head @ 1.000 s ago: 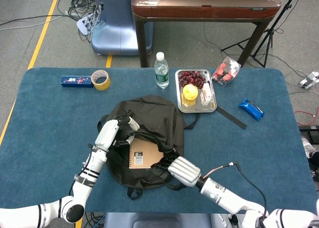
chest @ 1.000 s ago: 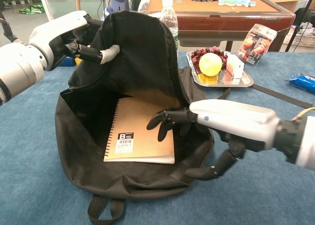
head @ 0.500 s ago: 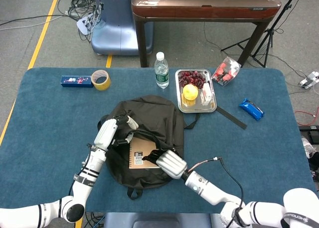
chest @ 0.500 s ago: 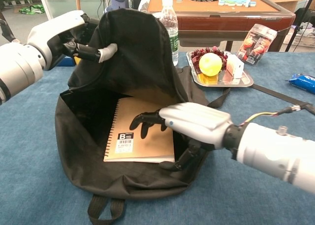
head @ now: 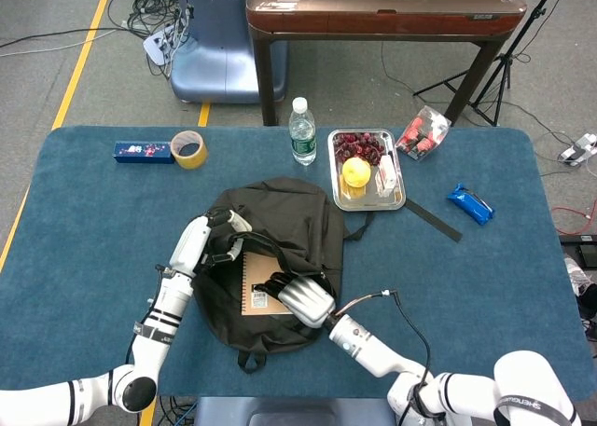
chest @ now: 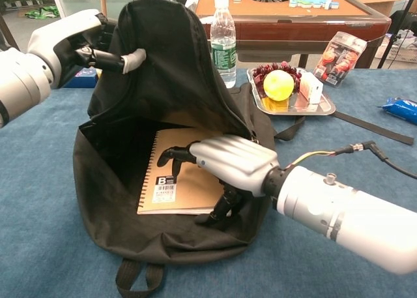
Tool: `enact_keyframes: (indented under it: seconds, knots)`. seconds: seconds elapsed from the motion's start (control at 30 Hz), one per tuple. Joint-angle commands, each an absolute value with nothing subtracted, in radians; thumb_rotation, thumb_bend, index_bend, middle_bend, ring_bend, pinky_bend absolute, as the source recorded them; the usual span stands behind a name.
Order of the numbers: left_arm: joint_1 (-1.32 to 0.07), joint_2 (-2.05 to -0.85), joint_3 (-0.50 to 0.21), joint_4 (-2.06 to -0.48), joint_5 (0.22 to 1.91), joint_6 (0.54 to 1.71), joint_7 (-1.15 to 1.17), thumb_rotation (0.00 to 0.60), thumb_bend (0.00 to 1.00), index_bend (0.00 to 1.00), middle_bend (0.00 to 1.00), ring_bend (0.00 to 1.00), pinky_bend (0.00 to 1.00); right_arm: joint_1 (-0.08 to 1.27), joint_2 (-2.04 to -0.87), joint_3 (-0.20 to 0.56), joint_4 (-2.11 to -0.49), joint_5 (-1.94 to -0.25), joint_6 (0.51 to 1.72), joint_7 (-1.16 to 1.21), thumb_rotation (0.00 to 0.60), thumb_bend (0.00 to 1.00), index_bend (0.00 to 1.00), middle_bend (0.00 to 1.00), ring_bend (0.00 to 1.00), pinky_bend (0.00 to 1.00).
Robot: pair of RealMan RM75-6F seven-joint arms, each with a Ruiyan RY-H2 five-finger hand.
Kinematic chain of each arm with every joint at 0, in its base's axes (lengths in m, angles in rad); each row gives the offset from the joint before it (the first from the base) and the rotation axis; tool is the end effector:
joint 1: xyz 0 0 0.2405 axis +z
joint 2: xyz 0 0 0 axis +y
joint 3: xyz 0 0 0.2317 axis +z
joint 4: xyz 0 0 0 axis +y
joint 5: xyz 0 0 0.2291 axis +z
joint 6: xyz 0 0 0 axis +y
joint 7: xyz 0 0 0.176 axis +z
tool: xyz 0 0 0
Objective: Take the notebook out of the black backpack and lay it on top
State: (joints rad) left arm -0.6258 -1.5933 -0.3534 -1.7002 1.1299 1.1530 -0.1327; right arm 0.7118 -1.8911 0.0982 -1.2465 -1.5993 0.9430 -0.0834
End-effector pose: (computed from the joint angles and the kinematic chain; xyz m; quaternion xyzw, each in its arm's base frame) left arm -0.0650 0.3464 -0.0029 -0.4987 -0.5695 -0.5926 0.2752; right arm -0.0553 -0.2758 -0.1502 0.8043 -0.3285 0.4399 0.2274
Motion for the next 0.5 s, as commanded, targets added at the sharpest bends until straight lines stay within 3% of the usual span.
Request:
enact_keyframes:
  seconds: [0.03,0.5]
  knots:
    - [-0.624,-1.595,-0.351,-1.702,1.133,1.157,-0.133,0.6,0.69,0.73,0.46,0.34,0.15,0.711,-1.923,0.093,-1.205,-1.602,0.973,-0.087,0.6,0.15,0.21,0.29,0.2,0.3]
    - [-0.62,-1.617,-0.336,-1.694,1.145,1.17,-0.137,0.6,0.69,0.72,0.46,0.34,0.15,0.707,-2.029,0.055,-1.04,-1.614,1.028,-0.046,0.6,0.14,0.21,0.28,0.19,0.3]
